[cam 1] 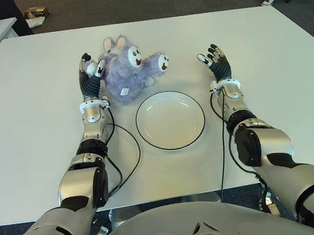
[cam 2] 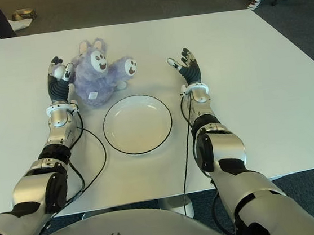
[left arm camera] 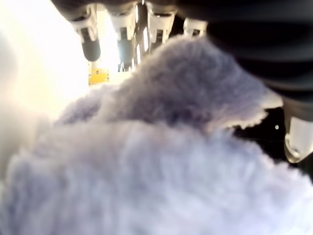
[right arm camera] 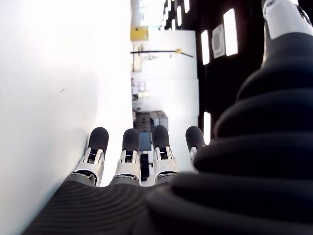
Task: Put the doll into the plate.
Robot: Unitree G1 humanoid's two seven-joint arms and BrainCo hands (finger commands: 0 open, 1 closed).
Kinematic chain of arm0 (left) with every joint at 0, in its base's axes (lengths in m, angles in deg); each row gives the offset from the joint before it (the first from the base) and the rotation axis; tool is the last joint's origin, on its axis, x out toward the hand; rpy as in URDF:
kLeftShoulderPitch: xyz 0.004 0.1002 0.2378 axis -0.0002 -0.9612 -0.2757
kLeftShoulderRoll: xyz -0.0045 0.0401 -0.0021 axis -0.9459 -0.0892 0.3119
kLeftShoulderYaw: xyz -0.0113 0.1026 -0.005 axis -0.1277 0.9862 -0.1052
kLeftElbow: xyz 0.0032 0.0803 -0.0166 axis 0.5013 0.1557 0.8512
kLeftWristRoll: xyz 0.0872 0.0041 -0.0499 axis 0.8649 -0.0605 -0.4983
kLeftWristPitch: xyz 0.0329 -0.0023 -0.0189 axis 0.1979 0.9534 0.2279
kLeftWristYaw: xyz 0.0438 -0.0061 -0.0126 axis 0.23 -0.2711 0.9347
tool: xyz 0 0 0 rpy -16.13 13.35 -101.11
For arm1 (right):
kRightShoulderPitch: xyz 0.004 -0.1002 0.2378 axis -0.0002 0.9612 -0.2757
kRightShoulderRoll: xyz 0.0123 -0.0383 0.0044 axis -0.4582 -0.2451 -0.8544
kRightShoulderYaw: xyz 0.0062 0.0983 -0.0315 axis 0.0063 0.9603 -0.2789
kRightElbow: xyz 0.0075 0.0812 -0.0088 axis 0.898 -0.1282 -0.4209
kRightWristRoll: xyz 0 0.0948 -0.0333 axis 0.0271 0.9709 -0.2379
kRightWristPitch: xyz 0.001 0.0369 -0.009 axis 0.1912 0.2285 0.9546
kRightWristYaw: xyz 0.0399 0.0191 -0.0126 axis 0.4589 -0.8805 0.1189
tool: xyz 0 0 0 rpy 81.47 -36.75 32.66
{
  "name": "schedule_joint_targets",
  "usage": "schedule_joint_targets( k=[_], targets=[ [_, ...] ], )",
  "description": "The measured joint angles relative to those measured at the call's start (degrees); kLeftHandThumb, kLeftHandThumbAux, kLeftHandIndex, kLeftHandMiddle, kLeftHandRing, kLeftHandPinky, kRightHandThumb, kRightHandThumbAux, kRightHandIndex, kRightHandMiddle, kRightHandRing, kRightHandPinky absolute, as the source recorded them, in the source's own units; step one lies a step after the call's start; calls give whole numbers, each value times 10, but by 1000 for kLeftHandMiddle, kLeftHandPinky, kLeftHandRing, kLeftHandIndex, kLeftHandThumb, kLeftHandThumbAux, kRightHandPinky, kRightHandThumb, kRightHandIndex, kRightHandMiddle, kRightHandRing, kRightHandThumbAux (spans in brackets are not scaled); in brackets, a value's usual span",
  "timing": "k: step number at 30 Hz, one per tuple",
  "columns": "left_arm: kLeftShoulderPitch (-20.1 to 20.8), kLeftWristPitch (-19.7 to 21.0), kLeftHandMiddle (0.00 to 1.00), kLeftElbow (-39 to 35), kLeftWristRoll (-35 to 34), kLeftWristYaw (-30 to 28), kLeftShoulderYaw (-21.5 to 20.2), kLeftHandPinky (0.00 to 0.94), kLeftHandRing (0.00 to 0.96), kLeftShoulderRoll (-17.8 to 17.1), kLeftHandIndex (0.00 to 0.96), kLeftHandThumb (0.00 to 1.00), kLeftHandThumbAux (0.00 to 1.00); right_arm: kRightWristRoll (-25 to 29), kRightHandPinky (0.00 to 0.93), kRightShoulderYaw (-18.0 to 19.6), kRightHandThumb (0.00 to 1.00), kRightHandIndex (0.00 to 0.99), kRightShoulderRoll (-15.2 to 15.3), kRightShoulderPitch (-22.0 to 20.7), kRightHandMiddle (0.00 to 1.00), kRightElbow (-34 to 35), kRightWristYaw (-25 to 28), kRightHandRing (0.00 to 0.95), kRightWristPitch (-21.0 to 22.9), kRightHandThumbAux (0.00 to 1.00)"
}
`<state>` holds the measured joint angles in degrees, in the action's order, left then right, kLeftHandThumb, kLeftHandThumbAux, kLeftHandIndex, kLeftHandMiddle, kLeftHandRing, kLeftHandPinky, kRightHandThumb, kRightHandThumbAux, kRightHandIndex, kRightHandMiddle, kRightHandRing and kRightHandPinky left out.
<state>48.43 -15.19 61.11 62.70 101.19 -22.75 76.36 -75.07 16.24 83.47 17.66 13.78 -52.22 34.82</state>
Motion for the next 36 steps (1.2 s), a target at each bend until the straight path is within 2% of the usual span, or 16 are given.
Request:
schedule_joint_targets(
  k=[36],
  targets=[
    [0,0,85,1,0,0,-1,24,65,-1,0,0,471,1,27,3,80,21,-2,1,31,0,3,25,0,654]
  ],
)
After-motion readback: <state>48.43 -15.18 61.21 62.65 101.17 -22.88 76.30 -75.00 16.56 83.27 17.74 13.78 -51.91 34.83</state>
